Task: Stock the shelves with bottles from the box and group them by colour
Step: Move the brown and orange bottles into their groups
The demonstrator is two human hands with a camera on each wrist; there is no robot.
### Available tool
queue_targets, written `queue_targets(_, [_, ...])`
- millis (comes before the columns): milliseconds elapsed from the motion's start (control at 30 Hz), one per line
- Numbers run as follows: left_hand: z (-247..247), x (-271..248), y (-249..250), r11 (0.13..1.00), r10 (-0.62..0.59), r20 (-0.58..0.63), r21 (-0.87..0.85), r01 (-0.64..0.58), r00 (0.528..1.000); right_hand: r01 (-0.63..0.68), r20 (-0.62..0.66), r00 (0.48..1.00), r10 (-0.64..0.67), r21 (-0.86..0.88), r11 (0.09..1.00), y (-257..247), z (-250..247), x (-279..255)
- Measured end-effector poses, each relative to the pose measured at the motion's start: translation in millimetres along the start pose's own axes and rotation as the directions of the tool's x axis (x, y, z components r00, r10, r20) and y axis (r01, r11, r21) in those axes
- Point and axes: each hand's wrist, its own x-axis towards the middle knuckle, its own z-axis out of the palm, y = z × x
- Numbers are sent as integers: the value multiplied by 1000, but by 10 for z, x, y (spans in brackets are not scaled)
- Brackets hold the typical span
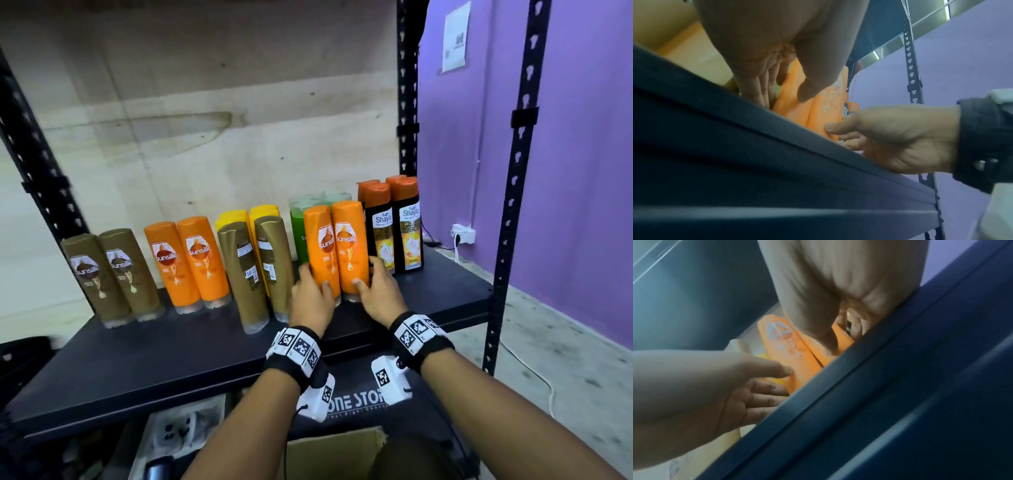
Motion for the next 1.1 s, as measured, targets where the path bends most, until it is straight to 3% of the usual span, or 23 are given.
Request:
queue_targets(233, [-4,-43,-42,998,40,-7,47,-40,999,36,0,999,-37,-56,998,42,-35,-34])
queue_targets(400, [13,-32,32,1000,20,49,6,-21,999,64,-3,998,-64,-73,995,68,-63,-150])
queue_targets(567, [-9,-52,72,1000,-3,18,23,3,1000,51,-26,998,-54,-108,993,75,-90,-266])
queue_targets(833, [-51,-315,-88,994,111,-44,-15,-112,993,66,-81,994,-73,-89,994,139,-163,-412])
queue_targets(1100, [-71,-104,-48,973,133,-40,-183,-138,990,156,-159,980,-120,235,959,-25,-89,-309])
